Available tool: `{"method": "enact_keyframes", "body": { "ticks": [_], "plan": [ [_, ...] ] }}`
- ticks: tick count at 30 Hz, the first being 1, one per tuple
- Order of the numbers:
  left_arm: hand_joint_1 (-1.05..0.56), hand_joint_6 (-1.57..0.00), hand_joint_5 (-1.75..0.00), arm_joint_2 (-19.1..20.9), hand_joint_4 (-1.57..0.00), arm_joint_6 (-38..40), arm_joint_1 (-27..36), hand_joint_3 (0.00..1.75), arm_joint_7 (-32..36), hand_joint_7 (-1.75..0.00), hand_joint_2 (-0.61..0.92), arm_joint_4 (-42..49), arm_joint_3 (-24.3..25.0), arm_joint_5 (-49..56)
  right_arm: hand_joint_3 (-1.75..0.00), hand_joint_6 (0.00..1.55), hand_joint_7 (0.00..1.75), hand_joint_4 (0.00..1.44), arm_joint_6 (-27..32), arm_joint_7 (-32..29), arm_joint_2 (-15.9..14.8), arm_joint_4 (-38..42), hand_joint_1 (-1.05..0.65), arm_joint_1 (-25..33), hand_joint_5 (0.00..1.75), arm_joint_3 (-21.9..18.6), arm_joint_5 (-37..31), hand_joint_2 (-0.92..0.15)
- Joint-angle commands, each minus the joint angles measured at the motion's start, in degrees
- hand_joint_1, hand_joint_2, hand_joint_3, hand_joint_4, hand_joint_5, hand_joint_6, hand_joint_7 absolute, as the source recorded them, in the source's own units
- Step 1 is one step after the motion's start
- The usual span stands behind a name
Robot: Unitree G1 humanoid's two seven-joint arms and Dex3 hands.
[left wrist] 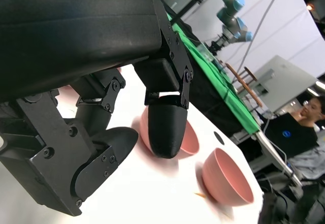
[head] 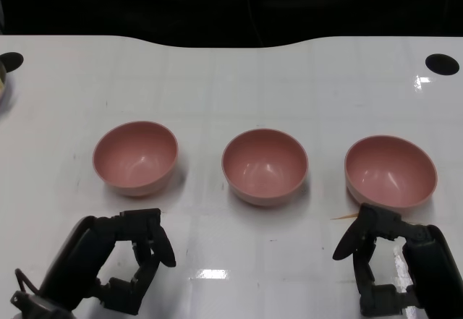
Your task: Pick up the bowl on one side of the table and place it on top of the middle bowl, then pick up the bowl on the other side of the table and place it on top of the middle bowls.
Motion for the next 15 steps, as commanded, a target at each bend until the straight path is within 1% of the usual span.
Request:
{"method": "enact_keyframes", "body": {
  "ticks": [1, 2, 3, 4, 5, 6, 9, 11, 12, 13, 15],
  "plan": [
    [-0.03, -0.90, -1.32, 0.2, -0.83, -0.3, -0.6, 1.34, 0.8, -0.91, 0.26, 0.4, 0.9, -0.7, -1.65, 0.84, 1.38, 0.91, -0.2, -0.7, -1.0, -0.1, 0.20, -0.3, 1.72, -0.7, -0.1, -0.14],
    [-0.03, -0.90, -1.31, -0.2, -0.83, 0.3, -0.6, 1.33, 0.2, -0.90, 0.26, 0.3, 1.0, -2.1, -1.65, 0.84, 1.38, 0.91, -0.4, -0.7, -1.0, 0.0, 0.20, -0.3, 1.72, -0.7, -0.2, -0.14],
    [-0.08, -0.80, -1.24, -0.5, -0.78, 0.7, -0.5, 1.13, -0.2, -0.80, 0.36, 0.2, 1.1, -3.2, -1.65, 0.85, 1.38, 0.91, -0.5, -0.8, -1.0, 0.0, 0.20, -0.4, 1.72, -0.7, -0.2, -0.14],
    [-0.10, -0.77, -1.21, -0.7, -0.77, 1.0, -0.5, 1.03, -0.5, -0.77, 0.41, 0.2, 1.1, -4.0, -1.65, 0.85, 1.38, 0.91, -0.6, -0.8, -1.0, 0.1, 0.21, -0.4, 1.72, -0.7, -0.3, -0.14],
    [-0.11, -0.76, -1.20, -0.9, -0.76, 1.9, -0.3, 0.97, -0.3, -0.74, 0.44, -0.5, 1.3, -4.1, -1.66, 0.85, 1.38, 0.91, -0.6, -0.7, -1.0, -0.1, 0.21, -0.4, 1.72, -0.7, -0.1, -0.14],
    [-0.14, -0.68, -1.09, -1.0, -0.70, 2.5, -0.2, 0.88, 0.0, -0.62, 0.48, -1.0, 1.4, -3.9, -1.66, 0.85, 1.38, 0.91, -0.6, -0.7, -1.1, -0.2, 0.21, -0.4, 1.72, -0.7, 0.0, -0.14],
    [-0.18, -0.65, -0.95, -1.3, -0.66, 3.8, 0.1, 0.77, 0.1, -0.43, 0.54, -2.2, 1.7, -3.8, -1.67, 0.85, 1.38, 0.91, -0.6, -0.7, -1.1, -0.2, 0.22, -0.3, 1.73, -0.7, 0.1, -0.13],
    [-0.20, -0.65, -0.90, -1.4, -0.66, 4.3, 0.3, 0.74, 0.0, -0.37, 0.56, -2.7, 1.8, -3.8, -1.67, 0.85, 1.38, 0.91, -0.7, -0.7, -1.2, -0.2, 0.22, -0.4, 1.73, -0.7, 0.1, -0.13],
    [-0.22, -0.62, -0.86, -1.2, -0.61, 6.0, 0.6, 0.70, 1.2, -0.33, 0.58, -4.8, 2.3, -1.8, -1.67, 0.85, 1.38, 0.90, -0.4, -0.7, -1.2, -0.4, 0.21, -0.3, 1.73, -0.8, 0.1, -0.13],
    [-0.26, -0.56, -0.79, -1.0, -0.53, 7.6, 0.9, 0.52, 2.5, -0.24, 0.66, -6.7, 2.7, 0.1, -1.66, 0.84, 1.38, 0.90, -0.2, -0.7, -1.2, -0.6, 0.20, -0.2, 1.73, -0.9, 0.1, -0.14],
    [-0.30, -0.50, -0.70, -0.5, -0.44, 10.8, 1.5, 0.23, 4.4, -0.11, 0.80, -10.6, 3.3, 4.0, -1.64, 0.84, 1.38, 0.89, 0.2, -0.6, -1.3, -0.8, 0.19, -0.1, 1.73, -0.9, 0.1, -0.15]
  ]
}}
